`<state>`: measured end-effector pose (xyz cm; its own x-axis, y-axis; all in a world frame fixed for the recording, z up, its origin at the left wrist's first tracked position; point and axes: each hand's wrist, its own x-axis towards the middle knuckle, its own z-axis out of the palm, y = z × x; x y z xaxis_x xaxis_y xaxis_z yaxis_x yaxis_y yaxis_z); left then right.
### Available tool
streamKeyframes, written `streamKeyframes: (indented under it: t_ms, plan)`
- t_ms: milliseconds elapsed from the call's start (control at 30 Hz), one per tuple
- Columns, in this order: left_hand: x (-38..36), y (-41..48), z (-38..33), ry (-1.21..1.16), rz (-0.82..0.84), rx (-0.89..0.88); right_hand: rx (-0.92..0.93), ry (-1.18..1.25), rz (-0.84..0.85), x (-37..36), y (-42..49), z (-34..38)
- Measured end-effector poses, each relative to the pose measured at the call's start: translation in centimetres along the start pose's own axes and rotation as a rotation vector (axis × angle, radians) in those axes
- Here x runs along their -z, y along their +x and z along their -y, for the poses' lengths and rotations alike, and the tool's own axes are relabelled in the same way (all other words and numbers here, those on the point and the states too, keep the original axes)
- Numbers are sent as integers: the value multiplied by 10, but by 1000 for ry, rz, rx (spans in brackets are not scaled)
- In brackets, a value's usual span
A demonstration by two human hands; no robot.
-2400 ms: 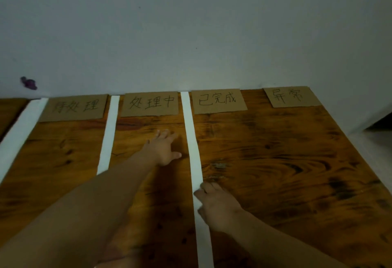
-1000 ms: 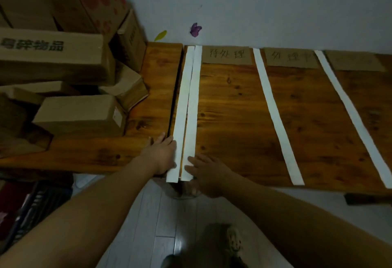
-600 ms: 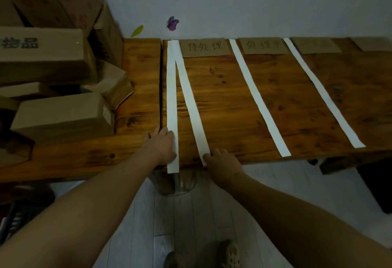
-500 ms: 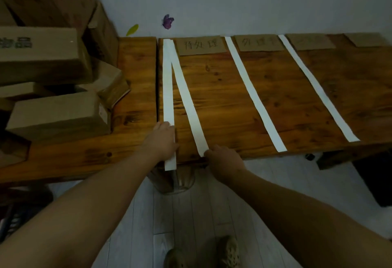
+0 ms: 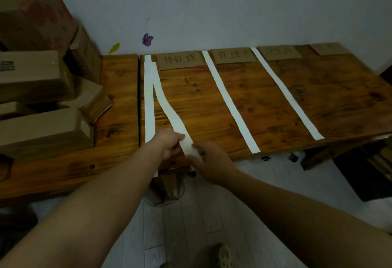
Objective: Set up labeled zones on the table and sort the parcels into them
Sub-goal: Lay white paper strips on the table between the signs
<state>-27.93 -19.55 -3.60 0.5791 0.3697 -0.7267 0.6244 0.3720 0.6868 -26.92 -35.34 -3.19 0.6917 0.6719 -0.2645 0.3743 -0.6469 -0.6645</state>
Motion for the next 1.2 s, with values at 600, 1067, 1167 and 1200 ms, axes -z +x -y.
streamKeyframes:
  t_ms: [600,1067,1167,1200]
  plan:
    - [-69,-63,-39,-116,106,-259,-280,330,-147,55,-35,-9]
    - [-271,-89,-110,-42,138,-428,-188,261,-169,217,-77,-132]
    - [-315,-85,-130,-87,140,-451,-252,171,-113,245,-97,-176]
    - [-330,-83,-134,-91,150,-456,-265,163,-119,256,-102,-190]
